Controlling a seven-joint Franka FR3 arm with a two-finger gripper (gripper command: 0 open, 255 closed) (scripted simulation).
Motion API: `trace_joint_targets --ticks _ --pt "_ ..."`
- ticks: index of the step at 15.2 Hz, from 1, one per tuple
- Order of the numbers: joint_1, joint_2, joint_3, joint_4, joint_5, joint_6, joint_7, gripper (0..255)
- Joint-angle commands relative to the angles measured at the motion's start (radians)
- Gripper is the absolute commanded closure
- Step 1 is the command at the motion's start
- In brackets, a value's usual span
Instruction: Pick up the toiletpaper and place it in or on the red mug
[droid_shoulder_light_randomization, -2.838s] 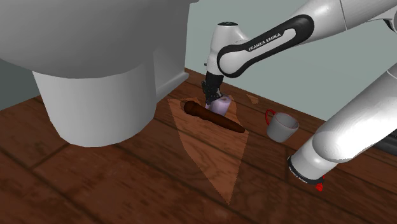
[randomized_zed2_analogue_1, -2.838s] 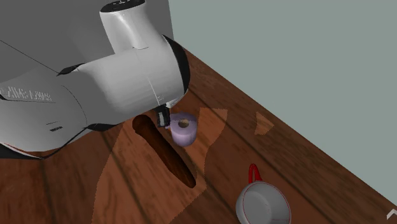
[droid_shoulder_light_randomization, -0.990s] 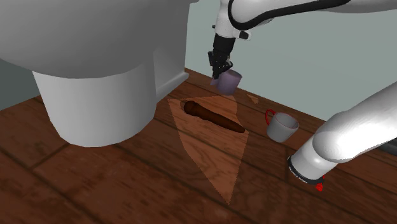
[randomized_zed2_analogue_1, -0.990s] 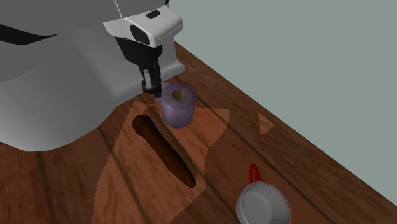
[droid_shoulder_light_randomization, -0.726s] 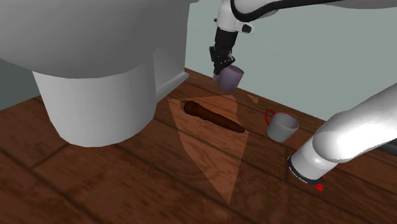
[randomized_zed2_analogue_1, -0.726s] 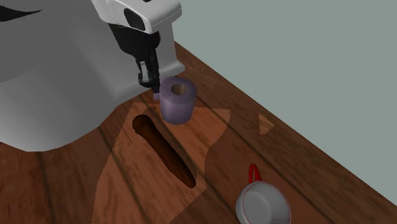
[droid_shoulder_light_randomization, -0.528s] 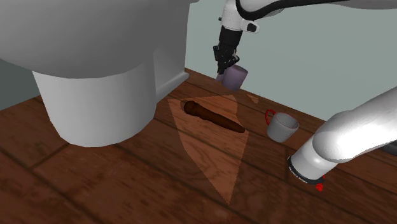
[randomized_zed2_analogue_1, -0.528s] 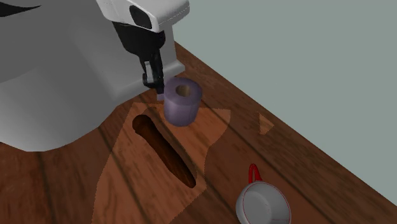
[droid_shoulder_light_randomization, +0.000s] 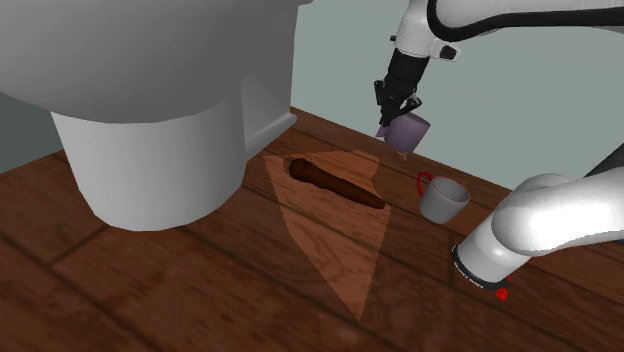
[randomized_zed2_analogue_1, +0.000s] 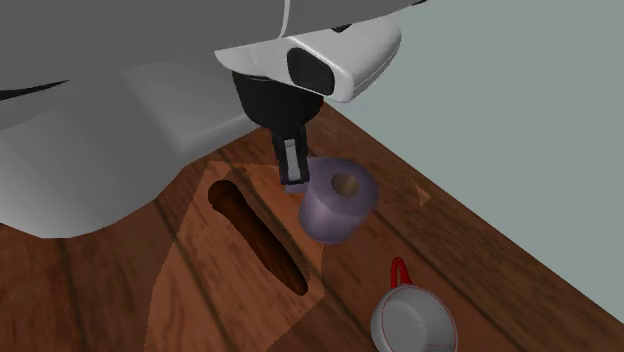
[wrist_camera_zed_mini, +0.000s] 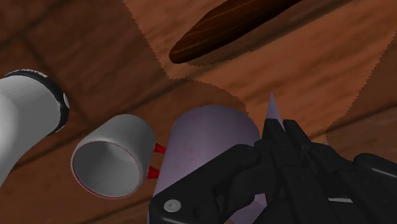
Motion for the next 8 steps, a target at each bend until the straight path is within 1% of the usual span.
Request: trace_joint_targets --ticks 1,8 --pt "-0.002 -0.080 -0.029 -0.059 -0.007 -0.021 -0.032 255" --pt "-0.022 -0.367 -0.130 -0.208 -0.062 -0.160 -0.126 255"
